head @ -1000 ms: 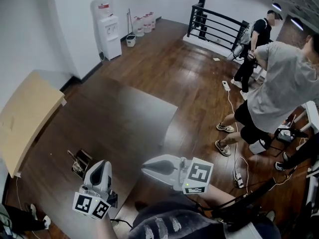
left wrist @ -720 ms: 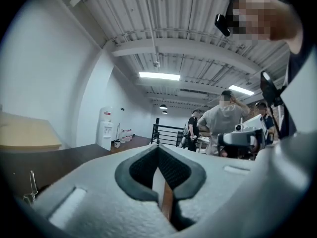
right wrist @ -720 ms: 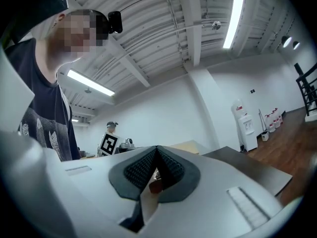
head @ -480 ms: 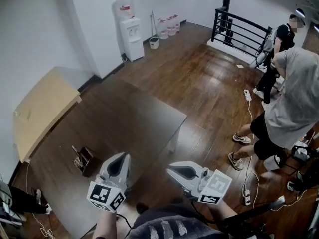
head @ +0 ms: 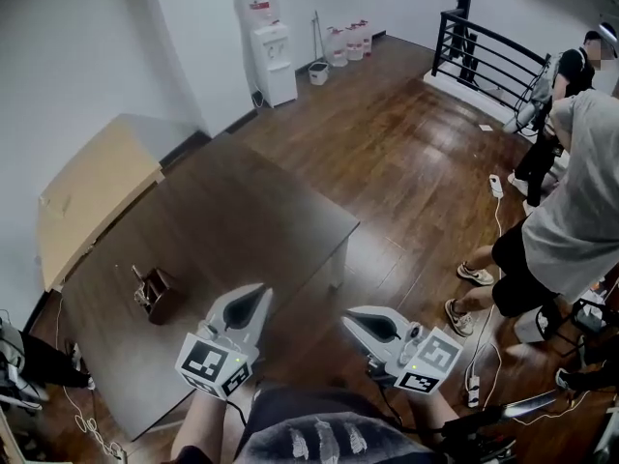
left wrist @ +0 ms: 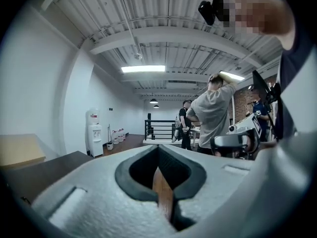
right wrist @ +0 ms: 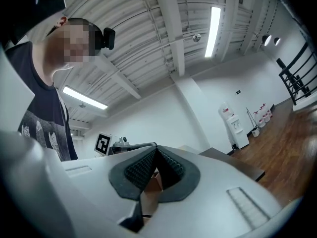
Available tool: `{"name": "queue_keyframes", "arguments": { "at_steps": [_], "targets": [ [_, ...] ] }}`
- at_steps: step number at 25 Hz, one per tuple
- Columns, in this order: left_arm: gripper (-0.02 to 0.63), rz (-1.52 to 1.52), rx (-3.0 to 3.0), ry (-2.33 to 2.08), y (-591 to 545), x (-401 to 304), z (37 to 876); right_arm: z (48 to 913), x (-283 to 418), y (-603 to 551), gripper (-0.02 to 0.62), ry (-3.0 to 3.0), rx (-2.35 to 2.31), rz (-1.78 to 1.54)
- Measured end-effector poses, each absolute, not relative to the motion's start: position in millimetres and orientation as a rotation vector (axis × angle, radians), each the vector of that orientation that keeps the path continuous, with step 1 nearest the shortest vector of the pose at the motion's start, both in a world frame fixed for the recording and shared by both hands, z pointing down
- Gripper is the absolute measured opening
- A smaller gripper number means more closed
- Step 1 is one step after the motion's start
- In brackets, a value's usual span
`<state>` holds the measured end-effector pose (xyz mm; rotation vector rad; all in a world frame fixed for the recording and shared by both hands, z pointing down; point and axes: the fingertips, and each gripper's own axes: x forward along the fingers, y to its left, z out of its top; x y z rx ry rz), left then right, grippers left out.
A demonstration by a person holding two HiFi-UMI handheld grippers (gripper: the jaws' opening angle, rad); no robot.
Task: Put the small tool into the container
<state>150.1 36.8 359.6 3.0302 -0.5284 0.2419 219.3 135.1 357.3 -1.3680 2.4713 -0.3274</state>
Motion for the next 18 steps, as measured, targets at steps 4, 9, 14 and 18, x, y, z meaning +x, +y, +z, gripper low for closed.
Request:
{"name": "queue_keyframes", "arguments": {
  "at_steps": [4, 9, 14, 18],
  "targets": [
    [-0.002, 0.304, 3.020, -0.489, 37.6, 166.3, 369.1, 362.7, 233.4, 139.0, -0.002, 2.430, -1.330, -0.367],
    [-0.002, 0.381, 3.071, -0.460, 39.0, 185.0, 376.8, 364.7, 249.5, 142.2, -0.001, 2.379, -1.331, -0.409],
    [-0.002, 0.375, 3.112, -0.395, 23.2, 223.9, 375.1, 364.2, 277.5, 132.7, -0.002, 2.349, -1.409, -0.405],
    [-0.002, 0.328, 3.099, -0.306, 10.8, 255.2, 359.8, 360.2, 299.7, 124.8, 0.000, 2.323, -1.508, -0.386]
  ]
}}
